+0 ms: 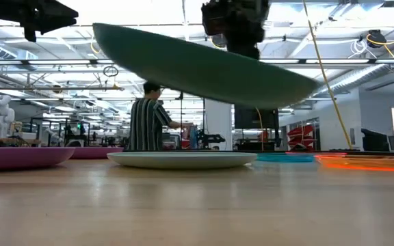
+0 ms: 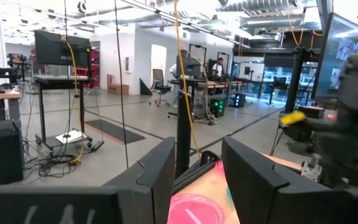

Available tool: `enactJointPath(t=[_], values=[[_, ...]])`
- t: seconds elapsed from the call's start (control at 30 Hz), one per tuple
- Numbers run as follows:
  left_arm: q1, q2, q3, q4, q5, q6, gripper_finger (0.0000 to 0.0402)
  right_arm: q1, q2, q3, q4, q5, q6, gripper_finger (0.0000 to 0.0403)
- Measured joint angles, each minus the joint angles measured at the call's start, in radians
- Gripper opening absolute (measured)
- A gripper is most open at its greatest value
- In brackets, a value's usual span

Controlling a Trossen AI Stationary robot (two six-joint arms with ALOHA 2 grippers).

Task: Stack plastic plates
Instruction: Stack the green plate on the light blue plate

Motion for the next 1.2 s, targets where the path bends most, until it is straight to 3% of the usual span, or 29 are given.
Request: enactJointPath(t=[0.23,0.5,0.7,1.2], values=[[0.0,0.0,0.0,0.001,0.0,0.0,0.0138,-0.138,0.038,0.055,0.034,-0.016,-0.045,0.0004],[0.0,0.0,0.0,0.002,0.0,0.0,0.0138,-0.294,0.119,0.064,0.041,-0.143,-0.086,0.0004],[0.001,0.0,0.0,0.001,0.0,0.003,0.0138,-0.387,0.164,0.065,0.052,-0.137,-0.028,0.0004],[0.001,0.0,0.0,0.001,0.0,0.008,0.0138,-0.425,0.216,0.065,0.049,-0.166,0.023,0.0004]])
